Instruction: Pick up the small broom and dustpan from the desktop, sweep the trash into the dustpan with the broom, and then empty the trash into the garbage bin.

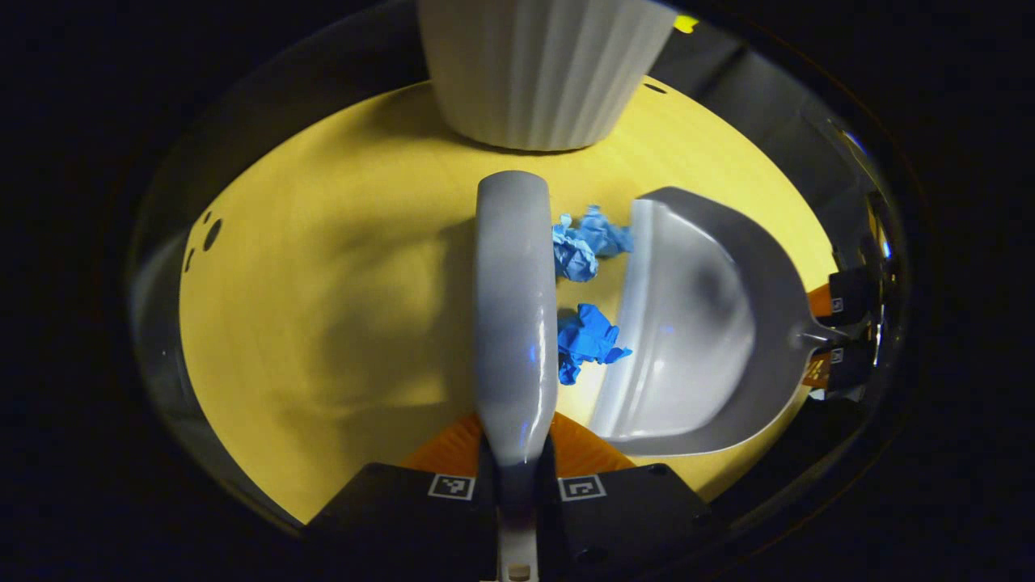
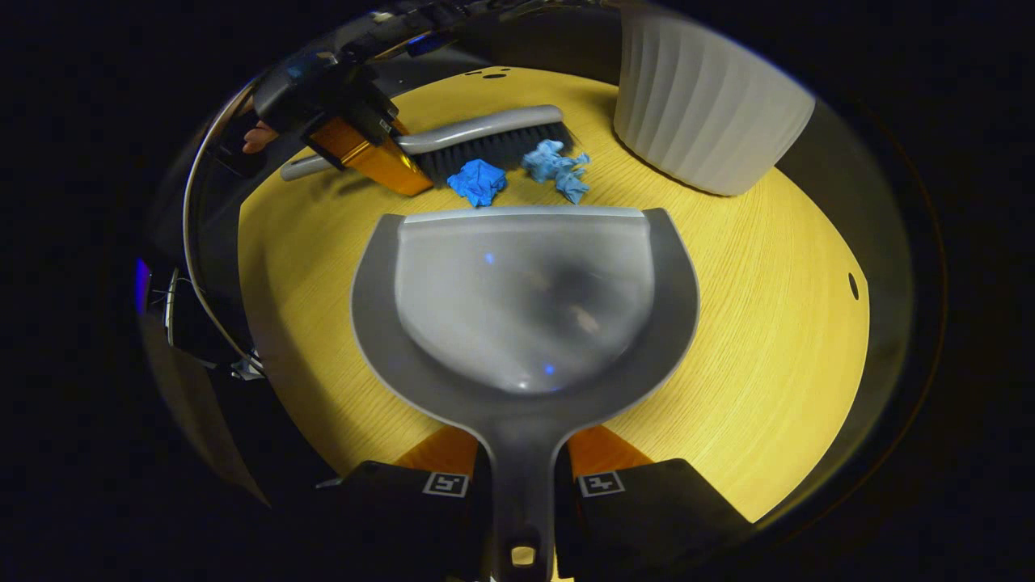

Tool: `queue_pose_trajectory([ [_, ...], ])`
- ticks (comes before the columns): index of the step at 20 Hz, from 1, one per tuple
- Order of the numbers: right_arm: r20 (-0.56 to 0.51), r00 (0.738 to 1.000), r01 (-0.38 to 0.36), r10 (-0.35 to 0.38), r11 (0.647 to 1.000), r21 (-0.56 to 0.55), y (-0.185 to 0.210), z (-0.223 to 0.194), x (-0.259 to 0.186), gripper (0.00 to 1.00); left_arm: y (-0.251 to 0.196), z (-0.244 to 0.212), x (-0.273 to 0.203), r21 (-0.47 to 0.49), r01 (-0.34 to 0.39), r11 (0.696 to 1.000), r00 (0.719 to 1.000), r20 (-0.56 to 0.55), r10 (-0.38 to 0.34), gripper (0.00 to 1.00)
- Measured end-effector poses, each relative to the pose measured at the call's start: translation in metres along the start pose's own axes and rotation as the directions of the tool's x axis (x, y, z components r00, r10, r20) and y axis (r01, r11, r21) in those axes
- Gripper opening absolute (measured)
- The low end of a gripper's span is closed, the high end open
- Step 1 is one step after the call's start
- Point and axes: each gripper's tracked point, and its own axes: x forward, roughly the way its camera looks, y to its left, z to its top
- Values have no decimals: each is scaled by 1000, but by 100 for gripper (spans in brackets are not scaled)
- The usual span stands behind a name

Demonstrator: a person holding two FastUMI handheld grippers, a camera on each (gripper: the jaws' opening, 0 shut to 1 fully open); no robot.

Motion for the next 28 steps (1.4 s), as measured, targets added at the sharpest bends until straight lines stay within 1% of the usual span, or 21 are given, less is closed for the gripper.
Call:
queue_pose_trajectory([
  [4,1,1000,2,-2,1000,-2,-1,2,-1,34,-35,8,-4,116,94,989,995,8,-96,23],
  [7,12,1000,15,-14,1000,-5,-2,0,-1,34,-53,7,-12,167,153,974,988,3,-155,23],
  [9,36,998,42,-42,999,9,-5,1,-3,34,-52,6,-22,163,160,974,986,11,-164,23],
  [11,67,995,69,-73,996,59,-5,2,-6,34,-51,3,-34,122,158,980,985,51,-166,23],
  [12,75,993,85,-92,992,89,-6,3,-7,34,-47,3,-39,88,158,984,984,74,-165,23],
  [15,68,986,140,-154,975,175,-14,-3,-18,34,-19,-4,-50,-25,130,991,977,171,-124,23],
  [17,41,980,178,-193,957,227,-25,-6,-29,34,10,-25,-47,-94,82,992,978,201,-61,25],
  [18,29,978,193,-207,946,260,-31,-7,-35,34,28,-39,-43,-123,50,991,981,192,-26,23],
  [20,31,970,217,-240,919,328,-28,6,-35,34,62,-74,-27,-168,-23,986,989,140,47,23],
  [23,35,952,263,-303,876,405,-33,13,-39,34,76,-101,3,-200,-89,976,993,52,101,23],
  [25,40,937,292,-346,843,451,-32,13,-29,34,72,-117,14,-210,-110,971,994,-1,113,23],
  [26,46,930,301,-365,827,475,-33,16,-27,34,72,-109,6,-206,-111,972,993,7,115,23],
  [28,58,908,331,-414,796,507,-30,18,-18,34,73,-107,10,-199,-99,975,995,-10,99,23],
])
